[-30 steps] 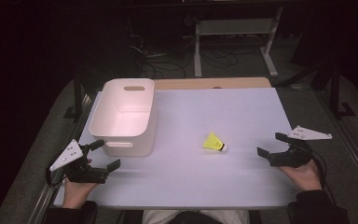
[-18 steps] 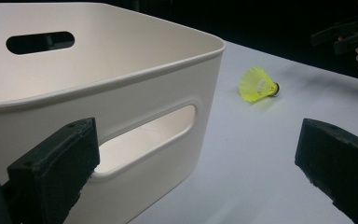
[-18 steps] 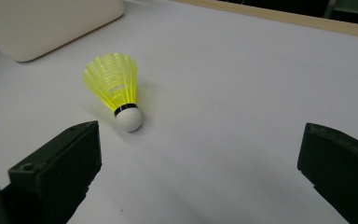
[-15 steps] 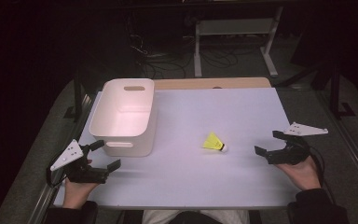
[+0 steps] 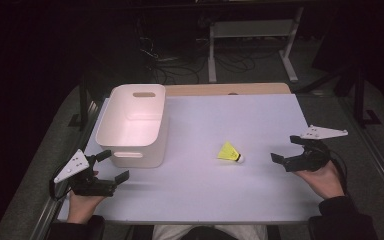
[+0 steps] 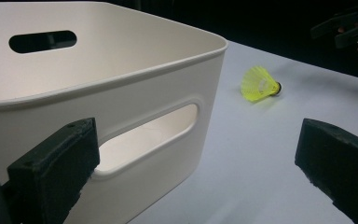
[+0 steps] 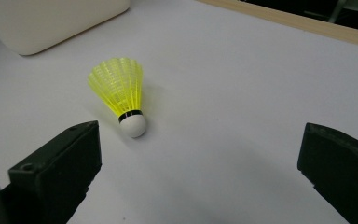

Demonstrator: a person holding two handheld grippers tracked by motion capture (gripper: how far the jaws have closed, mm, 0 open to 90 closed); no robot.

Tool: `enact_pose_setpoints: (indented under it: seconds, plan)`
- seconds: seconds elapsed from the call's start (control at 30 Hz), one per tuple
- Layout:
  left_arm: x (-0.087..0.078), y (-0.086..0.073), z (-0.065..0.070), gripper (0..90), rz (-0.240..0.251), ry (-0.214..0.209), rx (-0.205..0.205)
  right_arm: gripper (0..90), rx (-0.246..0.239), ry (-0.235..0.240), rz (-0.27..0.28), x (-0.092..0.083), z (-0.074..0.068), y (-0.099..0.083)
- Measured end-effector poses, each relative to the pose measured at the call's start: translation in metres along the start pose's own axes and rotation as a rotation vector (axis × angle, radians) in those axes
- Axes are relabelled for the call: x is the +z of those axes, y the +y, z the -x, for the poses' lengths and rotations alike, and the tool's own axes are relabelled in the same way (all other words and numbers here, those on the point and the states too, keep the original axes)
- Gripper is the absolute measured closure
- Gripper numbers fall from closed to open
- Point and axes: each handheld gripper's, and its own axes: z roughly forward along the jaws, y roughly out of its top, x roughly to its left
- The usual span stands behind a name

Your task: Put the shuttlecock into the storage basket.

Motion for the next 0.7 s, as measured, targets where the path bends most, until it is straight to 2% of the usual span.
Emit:
enact_pose_setpoints:
  seconds: [0.23, 0.7]
  plan:
    - [-0.001, 0.000, 0.000, 0.0, 0.004, 0.003, -0.004, 0.0, 0.014, 0.040, -0.012, 0.001, 0.000, 0.007]
    - [-0.001, 0.000, 0.000, 0.0, 0.004, 0.006, -0.005, 0.0, -0.027, 0.056, -0.054, 0.005, -0.005, 0.023]
